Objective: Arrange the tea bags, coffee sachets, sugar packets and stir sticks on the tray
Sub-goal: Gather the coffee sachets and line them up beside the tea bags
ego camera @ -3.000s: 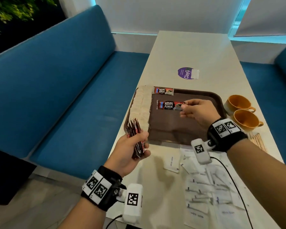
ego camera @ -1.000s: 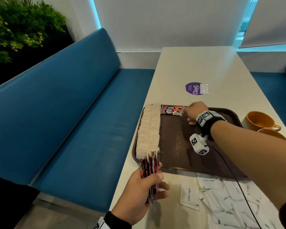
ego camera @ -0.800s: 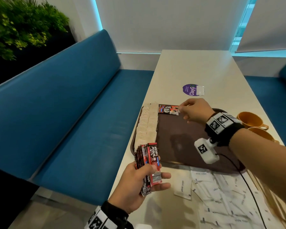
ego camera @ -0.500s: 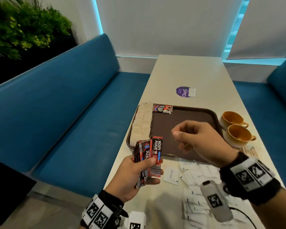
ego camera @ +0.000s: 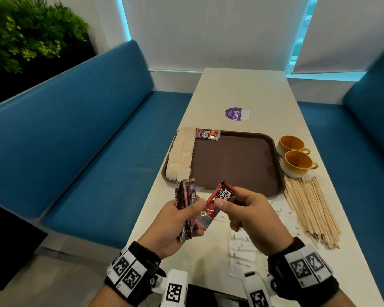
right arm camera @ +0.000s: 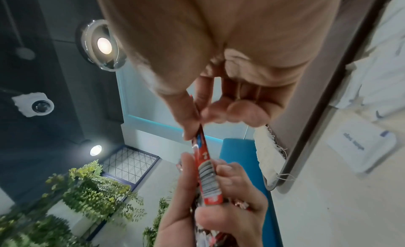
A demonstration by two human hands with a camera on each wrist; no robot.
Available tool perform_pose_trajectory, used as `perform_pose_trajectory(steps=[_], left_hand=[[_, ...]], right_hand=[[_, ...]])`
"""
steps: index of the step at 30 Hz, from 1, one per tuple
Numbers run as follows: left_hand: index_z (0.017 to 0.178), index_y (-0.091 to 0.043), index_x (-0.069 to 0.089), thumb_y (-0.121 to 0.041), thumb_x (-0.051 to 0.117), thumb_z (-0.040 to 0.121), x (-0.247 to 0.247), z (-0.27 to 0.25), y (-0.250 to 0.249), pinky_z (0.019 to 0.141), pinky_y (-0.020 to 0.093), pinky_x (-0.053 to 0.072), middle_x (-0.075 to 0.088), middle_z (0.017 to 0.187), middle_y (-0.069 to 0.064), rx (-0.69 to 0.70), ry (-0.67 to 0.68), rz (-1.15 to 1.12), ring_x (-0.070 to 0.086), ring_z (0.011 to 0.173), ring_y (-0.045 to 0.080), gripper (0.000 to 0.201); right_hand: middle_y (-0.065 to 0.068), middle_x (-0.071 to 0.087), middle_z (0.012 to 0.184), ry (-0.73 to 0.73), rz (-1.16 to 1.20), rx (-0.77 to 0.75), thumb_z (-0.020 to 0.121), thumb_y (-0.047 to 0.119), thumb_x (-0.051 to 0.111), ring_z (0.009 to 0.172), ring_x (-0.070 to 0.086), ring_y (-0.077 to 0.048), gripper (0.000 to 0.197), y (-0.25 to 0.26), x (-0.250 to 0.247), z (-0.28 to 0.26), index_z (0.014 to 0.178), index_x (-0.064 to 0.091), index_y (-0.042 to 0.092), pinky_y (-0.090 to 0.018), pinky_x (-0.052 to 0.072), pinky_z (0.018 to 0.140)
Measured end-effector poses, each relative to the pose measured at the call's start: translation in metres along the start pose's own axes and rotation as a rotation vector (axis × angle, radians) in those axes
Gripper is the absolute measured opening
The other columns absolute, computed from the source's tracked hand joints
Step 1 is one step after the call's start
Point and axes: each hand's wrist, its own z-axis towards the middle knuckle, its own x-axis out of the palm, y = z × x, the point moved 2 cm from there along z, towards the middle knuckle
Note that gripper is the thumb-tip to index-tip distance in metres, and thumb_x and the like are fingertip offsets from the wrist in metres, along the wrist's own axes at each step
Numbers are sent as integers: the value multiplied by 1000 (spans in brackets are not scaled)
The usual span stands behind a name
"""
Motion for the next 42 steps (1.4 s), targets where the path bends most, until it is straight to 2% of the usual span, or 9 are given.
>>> perform_pose_trajectory(steps=[6, 8, 11, 15, 21, 25, 33, 36, 42], left_hand=[[104, -5, 61, -25, 70, 90, 1, -8, 1, 54, 31, 51, 67, 97, 17, -33, -5, -82, 62, 69, 27, 27], [101, -6, 63, -18, 72, 88, 3, -9, 0, 56, 31, 53, 68, 95, 16, -10, 13, -65, 64, 70, 26, 19], [91, -13, 62, -5, 81, 79, 1, -7, -3, 63, 32, 55, 65, 86, 11, 78, 23, -68, 65, 72, 23, 24], [88, -15, 58, 0, 80, 70, 2, -8, -7, 66, 33, 56, 64, 87, 10, 151, 43, -37, 66, 77, 24, 32], [92, -9, 55, -4, 83, 73, 9, -13, -1, 63, 32, 51, 67, 80, 9, 55, 192, 191, 63, 72, 24, 34], [89, -11, 54, -23, 89, 68, 9, -12, 4, 59, 31, 48, 59, 79, 11, 37, 158, 125, 58, 68, 23, 43], [69, -26, 75, -15, 81, 73, 12, -12, -13, 66, 33, 54, 70, 86, 7, 203, 14, 68, 67, 73, 21, 13], [80, -16, 65, 2, 83, 73, 9, -9, -11, 59, 32, 51, 63, 75, 10, 179, 29, 74, 63, 62, 23, 27], [85, -10, 59, -16, 81, 82, 4, -10, -8, 60, 32, 56, 70, 89, 15, 141, 24, 37, 67, 73, 25, 23]], right_hand=[[-23, 59, 81, 97, 249, -96, 80, 2, 74, 70, 56, -33, 23, -1, -9, -5, 99, 66, -8, -44, 50, 71], [-23, 61, 83, 142, 261, -116, 75, 12, 71, 73, 57, -35, 36, -2, -11, -7, 101, 62, -11, -47, 47, 78], [-18, 64, 90, 139, 213, -127, 78, 18, 74, 75, 59, -33, 41, -1, -8, -10, 104, 62, -10, -45, 51, 77], [-9, 69, 88, -7, 137, -130, 84, -11, 73, 75, 62, -32, 31, 1, -8, -13, 112, 66, 1, -38, 60, 72], [-19, 71, 90, 28, 256, -63, 82, -7, 70, 83, 68, -32, 24, 4, -8, -11, 106, 65, -8, -40, 59, 76], [-12, 71, 85, -13, 234, -40, 94, -11, 53, 79, 68, -28, 21, 11, -12, -10, 105, 64, 2, -39, 61, 74], [-9, 56, 94, 181, -224, -94, 101, 7, 60, 67, 61, -19, 32, 14, -13, -13, 115, 72, 33, -35, 50, 57], [-8, 65, 93, 174, -298, -97, 96, 9, 69, 67, 62, -15, 33, 17, -13, -13, 114, 73, 36, -27, 50, 58], [4, 75, 88, 49, -361, -113, 84, 15, 82, 81, 71, -12, 29, 19, -17, -9, 106, 72, 30, -21, 57, 67]])
